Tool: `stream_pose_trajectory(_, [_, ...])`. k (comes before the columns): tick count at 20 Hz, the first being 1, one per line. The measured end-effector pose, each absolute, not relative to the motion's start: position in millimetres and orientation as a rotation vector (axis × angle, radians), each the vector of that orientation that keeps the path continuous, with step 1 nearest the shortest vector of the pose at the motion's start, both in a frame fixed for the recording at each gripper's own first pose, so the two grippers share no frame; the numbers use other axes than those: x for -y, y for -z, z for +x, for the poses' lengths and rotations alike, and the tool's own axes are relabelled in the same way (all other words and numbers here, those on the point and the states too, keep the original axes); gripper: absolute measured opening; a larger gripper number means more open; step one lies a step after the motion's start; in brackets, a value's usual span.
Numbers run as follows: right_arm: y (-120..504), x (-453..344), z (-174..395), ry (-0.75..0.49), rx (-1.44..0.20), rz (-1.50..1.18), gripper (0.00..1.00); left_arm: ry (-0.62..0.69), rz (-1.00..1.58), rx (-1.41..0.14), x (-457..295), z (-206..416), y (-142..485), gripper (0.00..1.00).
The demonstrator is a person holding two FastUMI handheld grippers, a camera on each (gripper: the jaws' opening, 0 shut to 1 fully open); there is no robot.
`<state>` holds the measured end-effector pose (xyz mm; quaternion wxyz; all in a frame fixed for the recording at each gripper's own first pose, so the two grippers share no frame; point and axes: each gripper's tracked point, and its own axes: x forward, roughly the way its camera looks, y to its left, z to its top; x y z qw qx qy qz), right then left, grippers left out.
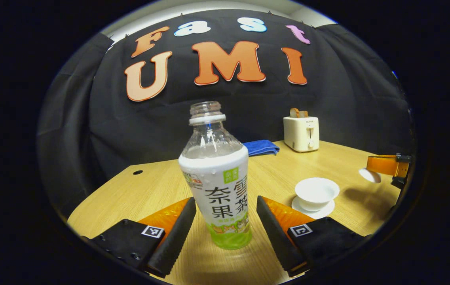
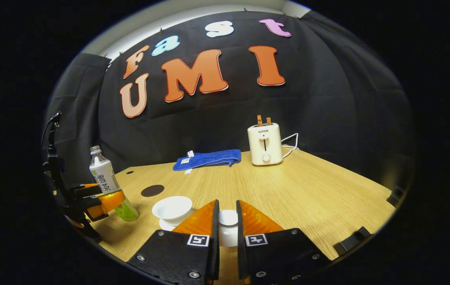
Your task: Open the teacup lid with one hand, grasp the water bottle and pour water into the teacup with the other hand; after pouring, place the water bottle on the coaster and then close the teacup lid.
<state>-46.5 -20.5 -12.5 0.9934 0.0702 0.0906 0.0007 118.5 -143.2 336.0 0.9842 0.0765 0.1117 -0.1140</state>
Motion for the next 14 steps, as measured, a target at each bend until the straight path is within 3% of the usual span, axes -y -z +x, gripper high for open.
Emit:
stream_pose_trajectory(4, [9.7,22.9,-45.7,-0.006,-0.176,0.159,0.18,0.227,0.192,-0.231,143.4,124.1,-336.0,0.96])
stream_pose_trajectory(5, [10.7,23.2,-46.8,-0.005,-0.178,0.157,0.18,0.228,0.194,-0.230,143.3,125.1,-335.9,0.99])
stream_pose_trajectory(7, [11.5,23.5,-47.8,-0.008,-0.184,0.169,0.19,0.230,0.197,-0.229,144.4,126.3,-336.0,0.95])
stream_pose_trajectory(9, [11.4,23.5,-48.0,-0.007,-0.186,0.173,0.19,0.232,0.207,-0.224,144.5,125.3,-337.8,0.99])
stream_pose_trajectory(14, [13.1,22.5,-47.9,-0.015,-0.191,0.163,0.19,0.255,0.238,-0.219,151.0,125.6,-341.3,0.67])
